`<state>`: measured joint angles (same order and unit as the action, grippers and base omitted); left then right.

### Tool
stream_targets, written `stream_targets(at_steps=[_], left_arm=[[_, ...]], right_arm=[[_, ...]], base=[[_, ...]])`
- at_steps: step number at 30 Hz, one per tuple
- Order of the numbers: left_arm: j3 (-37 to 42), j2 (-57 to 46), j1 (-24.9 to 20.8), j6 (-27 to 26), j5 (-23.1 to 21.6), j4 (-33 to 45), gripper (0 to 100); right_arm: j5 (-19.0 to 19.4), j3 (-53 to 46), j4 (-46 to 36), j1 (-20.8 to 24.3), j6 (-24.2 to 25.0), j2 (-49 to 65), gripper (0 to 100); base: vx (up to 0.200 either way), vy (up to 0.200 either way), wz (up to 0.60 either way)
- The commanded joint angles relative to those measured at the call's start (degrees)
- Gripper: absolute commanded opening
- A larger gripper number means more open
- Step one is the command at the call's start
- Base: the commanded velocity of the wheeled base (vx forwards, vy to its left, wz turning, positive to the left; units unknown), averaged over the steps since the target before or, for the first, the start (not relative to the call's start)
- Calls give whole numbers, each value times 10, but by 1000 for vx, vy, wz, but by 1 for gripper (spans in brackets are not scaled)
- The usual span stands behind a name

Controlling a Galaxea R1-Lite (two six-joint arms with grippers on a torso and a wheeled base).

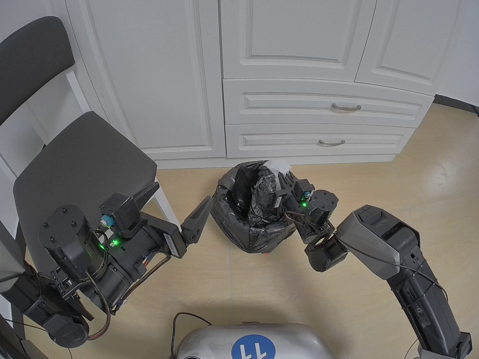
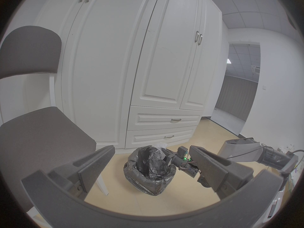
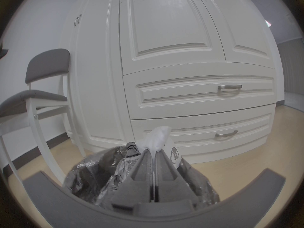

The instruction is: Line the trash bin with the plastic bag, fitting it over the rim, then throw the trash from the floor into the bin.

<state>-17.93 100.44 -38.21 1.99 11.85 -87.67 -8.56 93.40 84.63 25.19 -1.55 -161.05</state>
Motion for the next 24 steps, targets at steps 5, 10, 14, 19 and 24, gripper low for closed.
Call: stream_targets(at_steps=[5, 10, 14, 19, 24], left_arm=[[1, -1, 0, -1, 0, 0, 100], [1, -1, 1, -1, 0, 0, 100], [1, 0, 1, -1, 0, 0, 100], [1, 1, 0, -1, 0, 0, 100], [1, 1, 1, -1, 0, 0, 100]], right_arm=[[-1, -16, 6, 14, 4, 6, 0], [0, -19, 21, 28, 4, 4, 0], [2, -11, 34, 33, 8, -5, 0], [1, 28, 32, 37, 13, -34, 0], [-7, 104, 14, 37, 14, -74, 0]], base=[[0, 0, 0], [0, 0, 0], [0, 0, 0], [0, 0, 0], [0, 0, 0]])
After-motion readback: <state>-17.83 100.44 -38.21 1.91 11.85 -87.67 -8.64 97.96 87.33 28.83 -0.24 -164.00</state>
